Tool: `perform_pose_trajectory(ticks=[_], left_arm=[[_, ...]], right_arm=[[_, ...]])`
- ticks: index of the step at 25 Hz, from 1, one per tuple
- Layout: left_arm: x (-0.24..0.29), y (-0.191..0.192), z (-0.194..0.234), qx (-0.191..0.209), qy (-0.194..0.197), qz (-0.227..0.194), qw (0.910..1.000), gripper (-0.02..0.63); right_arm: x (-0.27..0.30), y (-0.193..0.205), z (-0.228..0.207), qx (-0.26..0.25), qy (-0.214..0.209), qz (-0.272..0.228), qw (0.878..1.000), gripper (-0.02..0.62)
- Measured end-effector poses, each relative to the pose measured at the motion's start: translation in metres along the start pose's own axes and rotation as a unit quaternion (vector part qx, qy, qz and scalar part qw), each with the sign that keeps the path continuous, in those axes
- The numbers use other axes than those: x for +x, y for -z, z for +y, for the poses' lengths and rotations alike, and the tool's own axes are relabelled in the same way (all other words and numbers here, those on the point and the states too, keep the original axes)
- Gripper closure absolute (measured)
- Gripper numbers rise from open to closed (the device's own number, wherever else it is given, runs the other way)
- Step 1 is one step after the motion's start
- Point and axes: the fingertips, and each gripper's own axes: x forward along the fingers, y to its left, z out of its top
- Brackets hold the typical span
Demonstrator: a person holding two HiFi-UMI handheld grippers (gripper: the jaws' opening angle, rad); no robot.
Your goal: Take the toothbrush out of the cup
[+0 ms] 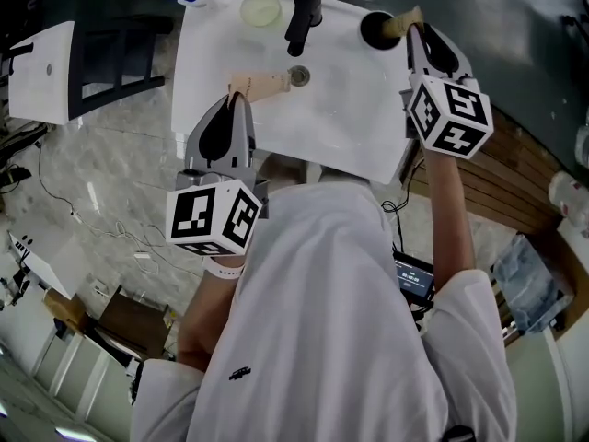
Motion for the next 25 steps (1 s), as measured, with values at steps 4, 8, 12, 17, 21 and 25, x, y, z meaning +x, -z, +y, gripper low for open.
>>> perform_pose_trajectory(ticks=[4,8,12,17,21,25], left_arm=[[0.000,0.001,-0.003,-0.001,0.007,0.001,1.0000,0.598],[-0.005,-0.004,-0.003,0.001,0.010,-0.007,0.9999,0.598],[-0.015,-0.009,-0.001,0.001,0.010,-0.016,0.9998,0.598],[-0.029,-0.011,0.003,0.002,0.012,-0.028,0.9995,0.598],[-0.039,-0.013,0.004,0.004,0.017,-0.040,0.9990,0.598],[-0.054,-0.019,0.003,0.003,0.021,-0.059,0.9980,0.598]], right_arm=[[0.001,0.002,-0.001,0.006,0.008,0.003,1.000,0.574],[-0.002,-0.001,0.003,0.006,0.003,-0.001,1.000,0.586],[-0.013,-0.010,0.007,0.006,0.004,-0.012,1.000,0.588],[-0.032,-0.029,0.015,-0.003,0.007,-0.040,0.999,0.589],[-0.058,-0.046,0.021,-0.017,0.013,-0.065,0.998,0.589],[-0.095,-0.064,0.029,-0.027,0.017,-0.091,0.995,0.589]])
